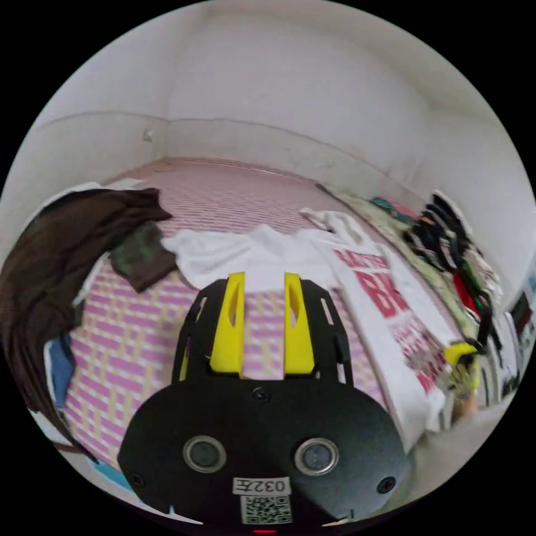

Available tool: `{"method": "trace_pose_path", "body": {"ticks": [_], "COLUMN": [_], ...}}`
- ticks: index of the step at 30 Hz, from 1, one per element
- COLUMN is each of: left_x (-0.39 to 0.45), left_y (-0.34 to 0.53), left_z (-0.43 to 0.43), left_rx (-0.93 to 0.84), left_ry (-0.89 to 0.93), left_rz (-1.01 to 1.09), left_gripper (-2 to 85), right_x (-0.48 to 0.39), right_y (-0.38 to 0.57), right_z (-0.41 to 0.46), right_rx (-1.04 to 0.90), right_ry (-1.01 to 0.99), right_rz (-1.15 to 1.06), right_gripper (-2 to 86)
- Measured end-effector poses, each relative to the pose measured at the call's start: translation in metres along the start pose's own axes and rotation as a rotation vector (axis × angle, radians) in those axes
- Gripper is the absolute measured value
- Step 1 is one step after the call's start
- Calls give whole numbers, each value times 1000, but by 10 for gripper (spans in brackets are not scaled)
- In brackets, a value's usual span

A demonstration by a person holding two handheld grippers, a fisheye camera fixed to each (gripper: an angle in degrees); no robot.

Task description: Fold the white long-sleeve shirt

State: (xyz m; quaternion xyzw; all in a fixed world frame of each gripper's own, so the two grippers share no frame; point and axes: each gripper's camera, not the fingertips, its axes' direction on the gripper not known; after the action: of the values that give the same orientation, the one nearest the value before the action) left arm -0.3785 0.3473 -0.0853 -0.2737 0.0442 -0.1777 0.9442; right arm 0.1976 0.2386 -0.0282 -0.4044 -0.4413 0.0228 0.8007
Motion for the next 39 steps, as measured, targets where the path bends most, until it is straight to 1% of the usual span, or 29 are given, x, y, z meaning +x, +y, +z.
{"method": "trace_pose_path", "body": {"ticks": [2,3,4,6,7,8,9,12,15,19,20,22,24,25,27,28,29,30,31,32,33,34,35,36,37,38,39], "left_x": [-42,-73,-88,-135,-145,-162,-172,-184,-190,-195,-199,-204,-211,-212,-216,-217,-220,-223,-225,-226,-225,-224,-224,-226,-227,-230,-230], "left_y": [-24,-32,-34,-35,-34,-30,-29,-34,-44,-42,-38,-28,-15,-12,2,8,23,42,51,64,73,76,81,87,91,97,96], "left_z": [25,42,50,80,86,97,107,128,138,149,151,152,143,137,91,76,42,8,-6,-26,-34,-33,-24,-12,-6,1,0], "left_rx": [-37,-83,-102,-122,-116,-100,-101,-161,-152,-186,-173,-92,57,99,305,360,461,533,546,515,439,393,296,238,222,212,233], "left_ry": [-79,-35,21,288,345,451,511,532,576,554,580,708,929,968,1058,1062,1026,925,859,703,534,466,399,392,396,418,436], "left_rz": [-139,-235,-281,-432,-472,-548,-589,-651,-678,-748,-774,-804,-823,-818,-742,-719,-683,-660,-645,-609,-581,-570,-557,-569,-586,-636,-636], "left_gripper": [73,77,79,94,96,99,100,103,93,63,40,6,-5,-6,-9,-9,-9,-9,-10,-10,-10,-11,-11,-11,-11,-11,-6], "right_x": [25,44,51,67,70,72,70,65,74,77,78,80,83,84,86,86,88,89,90,90,91,91,91,92,93,94,95], "right_y": [6,11,13,24,25,26,25,22,26,27,27,27,28,28,28,28,28,28,27,26,25,24,23,22,21,21,21], "right_z": [-2,-8,-13,-38,-41,-44,-46,-48,-59,-66,-67,-71,-75,-76,-79,-80,-81,-82,-82,-82,-81,-81,-80,-80,-80,-82,-83], "right_rx": [37,58,81,181,188,183,167,130,159,150,147,151,154,154,157,158,160,158,156,148,139,135,126,121,121,126,134], "right_ry": [-49,-111,-150,-216,-229,-242,-218,-169,-199,-189,-187,-190,-194,-194,-197,-198,-201,-203,-203,-202,-200,-200,-199,-199,-199,-200,-203], "right_rz": [42,105,115,134,139,129,112,81,91,87,87,89,89,88,87,88,89,90,90,90,88,87,85,85,85,84,85], "right_gripper": [-5,-4,-3,0,1,2,2,4,3,3,3,3,3,3,3,2,2,2,1,1,1,1,1,1,1,1,1]}}
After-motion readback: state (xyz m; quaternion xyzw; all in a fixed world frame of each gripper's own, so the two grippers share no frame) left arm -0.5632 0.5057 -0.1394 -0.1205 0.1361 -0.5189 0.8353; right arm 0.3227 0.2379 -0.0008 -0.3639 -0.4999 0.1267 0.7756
